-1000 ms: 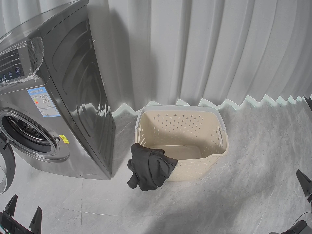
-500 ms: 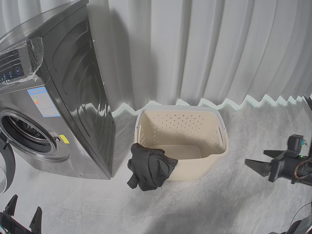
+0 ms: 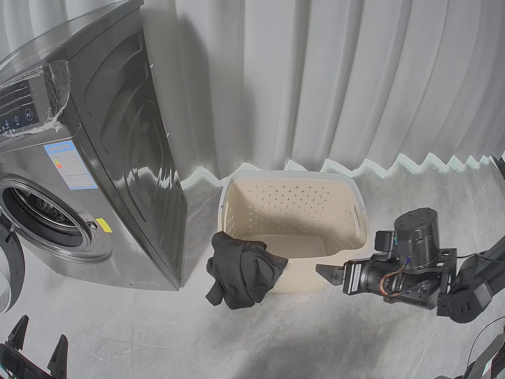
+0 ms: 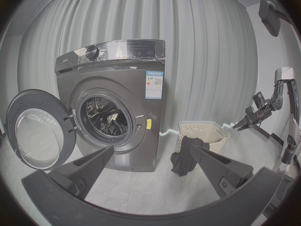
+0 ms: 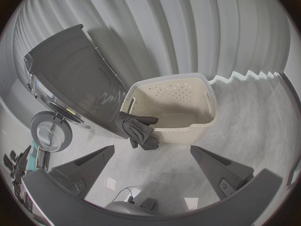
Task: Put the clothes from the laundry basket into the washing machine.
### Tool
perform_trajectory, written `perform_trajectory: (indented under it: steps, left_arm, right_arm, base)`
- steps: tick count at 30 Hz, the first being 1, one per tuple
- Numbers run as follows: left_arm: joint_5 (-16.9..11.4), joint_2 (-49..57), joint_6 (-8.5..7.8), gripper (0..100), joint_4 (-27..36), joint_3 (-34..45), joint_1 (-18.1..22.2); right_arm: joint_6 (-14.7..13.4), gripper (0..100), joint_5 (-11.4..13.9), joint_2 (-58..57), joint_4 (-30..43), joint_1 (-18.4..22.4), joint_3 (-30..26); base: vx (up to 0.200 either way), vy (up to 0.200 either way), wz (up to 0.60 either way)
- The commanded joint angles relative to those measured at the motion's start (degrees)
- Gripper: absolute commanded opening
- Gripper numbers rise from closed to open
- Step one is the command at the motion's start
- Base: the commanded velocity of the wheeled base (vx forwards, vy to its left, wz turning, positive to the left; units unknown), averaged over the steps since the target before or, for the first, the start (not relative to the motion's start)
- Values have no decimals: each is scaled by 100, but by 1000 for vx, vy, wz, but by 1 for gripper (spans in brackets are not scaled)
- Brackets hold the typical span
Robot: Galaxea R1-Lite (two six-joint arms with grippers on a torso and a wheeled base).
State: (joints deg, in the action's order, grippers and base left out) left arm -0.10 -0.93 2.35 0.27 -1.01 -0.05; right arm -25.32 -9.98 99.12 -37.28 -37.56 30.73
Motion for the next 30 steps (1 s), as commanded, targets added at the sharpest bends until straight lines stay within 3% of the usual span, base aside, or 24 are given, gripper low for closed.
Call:
perform_trajectory:
  steps: [1,10,19,30]
  left_arm:
    - [1,93,11,100,0,92,-4]
    - [1,93,11,100,0,92,-4]
    - [1,93,11,100,0,92,-4]
    - [1,93,11,100,0,92,-4]
  right_arm:
    - [-351,100,-153,977,-25,-252,434]
    - [-474,100,-214,1760,-25,-269,1005]
    - [-1010,100,-223,2586,-25,-243,1778]
    - [-1265,100,-223,3377,-25,-287,2596]
  base:
    - [0,0,0]
    - [0,0,0]
    - [0,0,0]
    - [0,0,0]
